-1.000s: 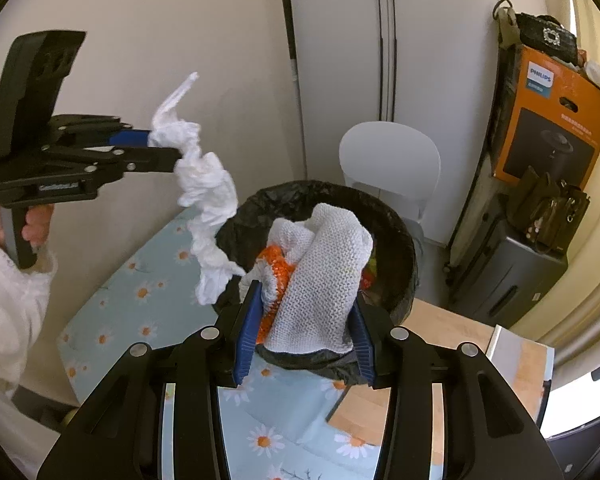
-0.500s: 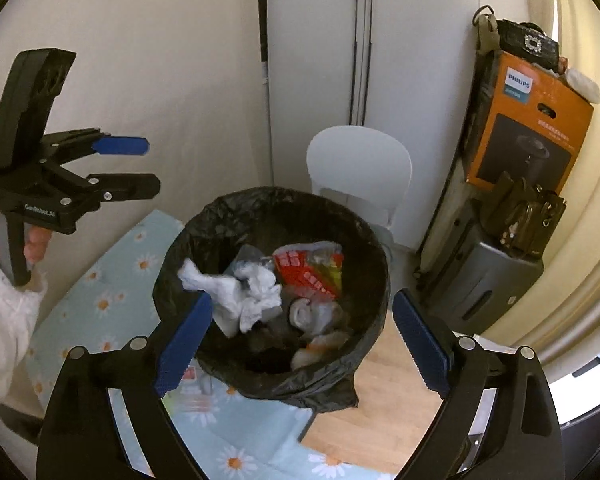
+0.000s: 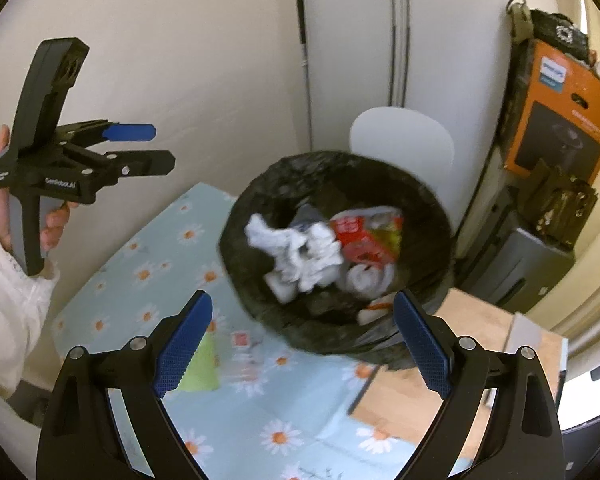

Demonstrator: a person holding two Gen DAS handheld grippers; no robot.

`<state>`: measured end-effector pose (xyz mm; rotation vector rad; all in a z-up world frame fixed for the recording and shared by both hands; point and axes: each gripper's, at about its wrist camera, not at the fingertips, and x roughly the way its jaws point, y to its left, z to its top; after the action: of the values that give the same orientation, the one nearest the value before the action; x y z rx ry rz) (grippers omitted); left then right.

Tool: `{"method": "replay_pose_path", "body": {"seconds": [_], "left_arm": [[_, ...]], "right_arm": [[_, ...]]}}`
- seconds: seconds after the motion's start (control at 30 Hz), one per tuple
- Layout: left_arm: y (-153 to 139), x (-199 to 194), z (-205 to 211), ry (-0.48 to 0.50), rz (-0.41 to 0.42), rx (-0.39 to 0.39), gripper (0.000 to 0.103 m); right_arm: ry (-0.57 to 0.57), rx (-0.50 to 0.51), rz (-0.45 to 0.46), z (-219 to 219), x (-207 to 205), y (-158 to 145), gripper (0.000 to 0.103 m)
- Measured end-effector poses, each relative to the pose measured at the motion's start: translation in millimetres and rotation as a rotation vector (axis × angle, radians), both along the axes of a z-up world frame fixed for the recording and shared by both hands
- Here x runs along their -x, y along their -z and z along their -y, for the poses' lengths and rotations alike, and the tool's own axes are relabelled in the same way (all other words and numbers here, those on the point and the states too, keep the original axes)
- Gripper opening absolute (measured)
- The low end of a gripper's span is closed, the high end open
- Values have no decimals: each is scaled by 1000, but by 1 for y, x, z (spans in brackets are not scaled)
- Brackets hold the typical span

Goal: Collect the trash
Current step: 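Move both tools back toward the green container and clear cup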

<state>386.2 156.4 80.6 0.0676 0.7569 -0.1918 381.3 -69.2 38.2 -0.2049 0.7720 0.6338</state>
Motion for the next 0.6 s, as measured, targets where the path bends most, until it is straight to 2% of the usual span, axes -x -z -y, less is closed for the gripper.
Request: {"method": "replay_pose_path", "body": {"seconds": [0.27,0.4,0.6], "left_arm": [[17,25,-21,-81,-42,26,97],[28,32,-29,-120,-69,13,97],[47,43,-37,-158,-120,22,97]], "right_arm": [[-69,7,-56,-15,23,21,87],[-97,9,-88,-21,32,33,87],[-126,13,-149,-31,41,58,87]]}}
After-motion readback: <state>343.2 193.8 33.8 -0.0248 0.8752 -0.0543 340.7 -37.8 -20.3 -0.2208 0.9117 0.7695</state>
